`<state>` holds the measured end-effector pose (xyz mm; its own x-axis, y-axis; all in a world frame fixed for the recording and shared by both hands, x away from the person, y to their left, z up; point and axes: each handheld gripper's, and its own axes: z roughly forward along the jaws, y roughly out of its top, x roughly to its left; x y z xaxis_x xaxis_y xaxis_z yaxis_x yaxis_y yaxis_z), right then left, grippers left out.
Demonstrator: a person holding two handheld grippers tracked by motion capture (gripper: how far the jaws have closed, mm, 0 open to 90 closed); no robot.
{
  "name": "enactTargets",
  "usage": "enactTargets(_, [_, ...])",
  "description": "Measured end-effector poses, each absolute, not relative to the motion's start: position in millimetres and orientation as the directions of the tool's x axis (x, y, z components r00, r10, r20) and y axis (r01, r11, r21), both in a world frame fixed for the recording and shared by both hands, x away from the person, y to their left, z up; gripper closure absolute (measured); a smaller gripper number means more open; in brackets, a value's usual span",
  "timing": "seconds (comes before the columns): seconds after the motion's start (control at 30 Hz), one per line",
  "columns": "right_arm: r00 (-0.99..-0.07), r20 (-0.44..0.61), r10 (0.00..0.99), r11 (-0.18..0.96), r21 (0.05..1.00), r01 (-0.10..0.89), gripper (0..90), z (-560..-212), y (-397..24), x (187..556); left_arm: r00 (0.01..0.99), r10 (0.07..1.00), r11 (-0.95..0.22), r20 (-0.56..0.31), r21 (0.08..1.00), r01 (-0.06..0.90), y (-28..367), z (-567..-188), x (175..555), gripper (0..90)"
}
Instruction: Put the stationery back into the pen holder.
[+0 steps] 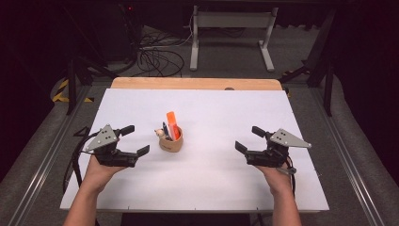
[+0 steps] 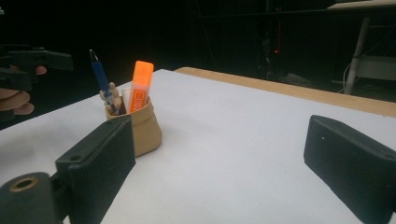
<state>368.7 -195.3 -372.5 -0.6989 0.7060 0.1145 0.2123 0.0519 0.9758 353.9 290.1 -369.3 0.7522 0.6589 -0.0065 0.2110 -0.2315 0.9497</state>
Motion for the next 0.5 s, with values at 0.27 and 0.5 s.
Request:
enactTargets(0.27, [-0.684,0.127,0.718,0.030,0.977,0.213,6.4,-377,-205,368,0.757,0.653,-0.229,-0.008,0.951,0.208,292,-369,354,7.0])
enactTargets(0.5, [-0.676,0.132,0.725,0.026,0.976,0.218,5.3,-381,-208,372,0.762,0.648,-0.247,0.003,0.947,0.207,290,-372,357,7.0])
